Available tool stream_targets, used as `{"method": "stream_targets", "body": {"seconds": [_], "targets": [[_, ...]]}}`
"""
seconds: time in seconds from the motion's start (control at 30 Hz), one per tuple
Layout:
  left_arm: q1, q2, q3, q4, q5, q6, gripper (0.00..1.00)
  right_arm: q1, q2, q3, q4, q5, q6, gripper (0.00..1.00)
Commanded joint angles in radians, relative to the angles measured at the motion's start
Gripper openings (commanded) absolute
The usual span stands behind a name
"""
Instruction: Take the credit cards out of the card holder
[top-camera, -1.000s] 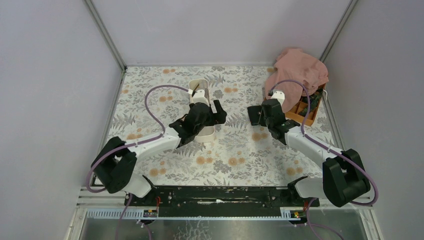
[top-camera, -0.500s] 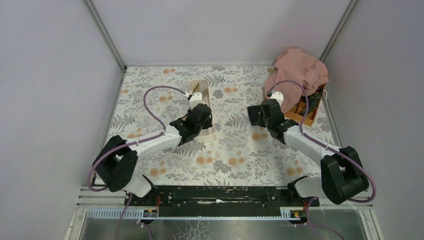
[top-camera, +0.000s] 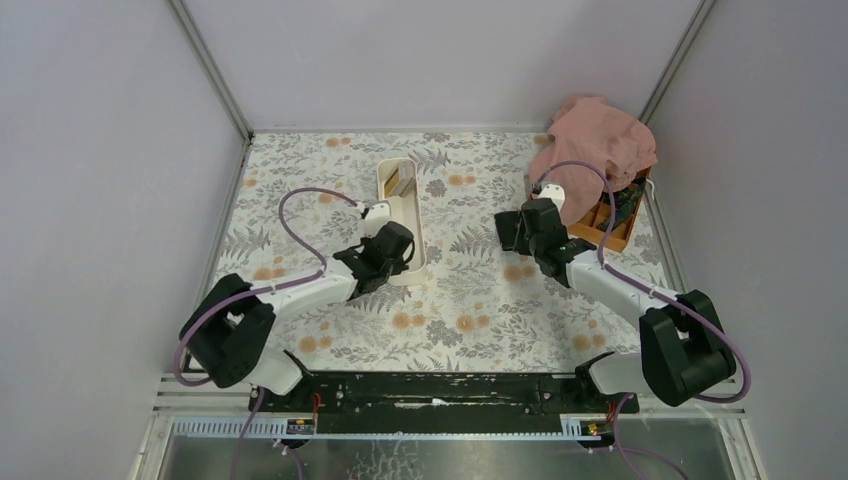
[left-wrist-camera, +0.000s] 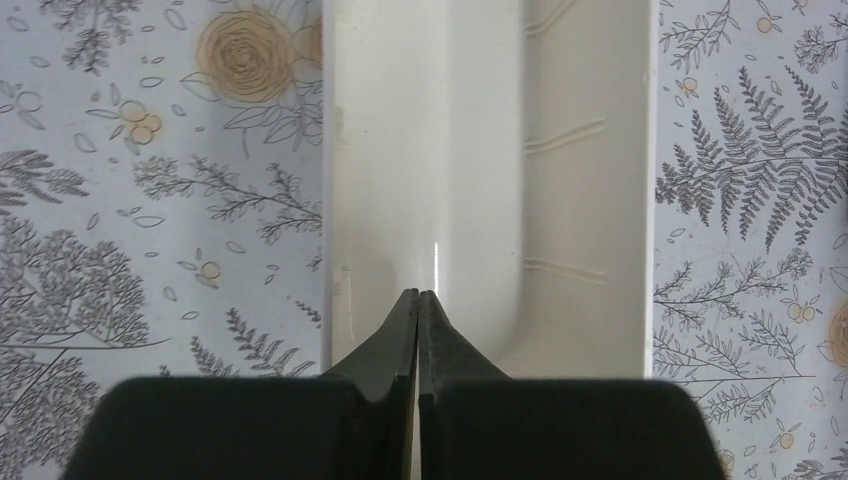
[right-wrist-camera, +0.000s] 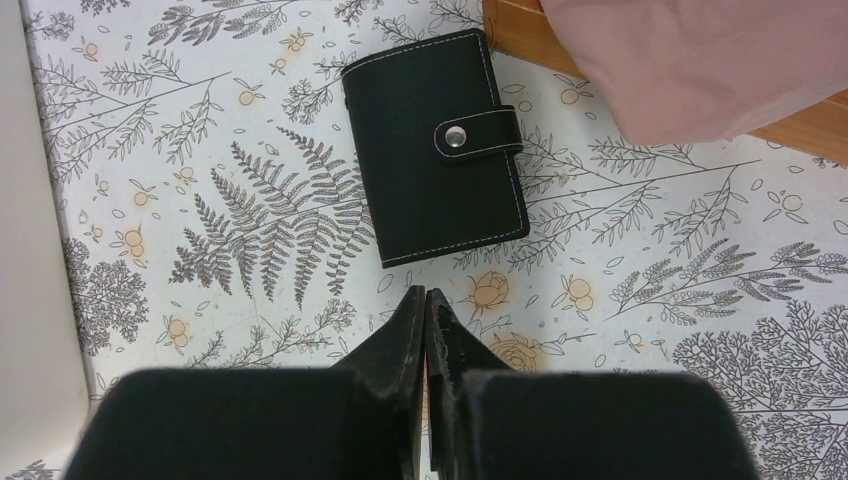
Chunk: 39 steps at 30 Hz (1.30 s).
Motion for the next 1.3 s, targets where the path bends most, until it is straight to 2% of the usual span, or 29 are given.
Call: {"method": "stream_targets", "body": {"seconds": [0.0,0.37,0.6,1.0,1.1,1.27], "targets": [[0.009,-0.074,-0.049,-0.067,-0.019,-0.039,0.0,-0.004,0.011,0.028,0.029,-0.012,0.005,0.05],[0.01,-0.28,-0.139,-0.196,-0.058,-0.079,0.0,-0.006,0.024,0.034,0.026,-0.028,0.01,0.04],[0.024,-0.283,-0.16,-0.218,-0.073,-0.079,0.0,-0.005,0.019,0.033,0.025,-0.034,0.012,0.05],[0.123,-0.332,-0.199,-0.273,-0.035,-0.071,0.0,-0.005,0.017,0.039,0.016,-0.029,0.003,0.04],[0.135,-0.36,-0.207,-0.272,-0.032,-0.06,0.0,-0.005,0.023,0.054,0.027,-0.09,-0.011,0.06],[0.134,-0.385,-0.204,-0.273,-0.013,-0.059,0.0,0.011,0.121,0.202,-0.004,-0.227,-0.007,0.07]]}}
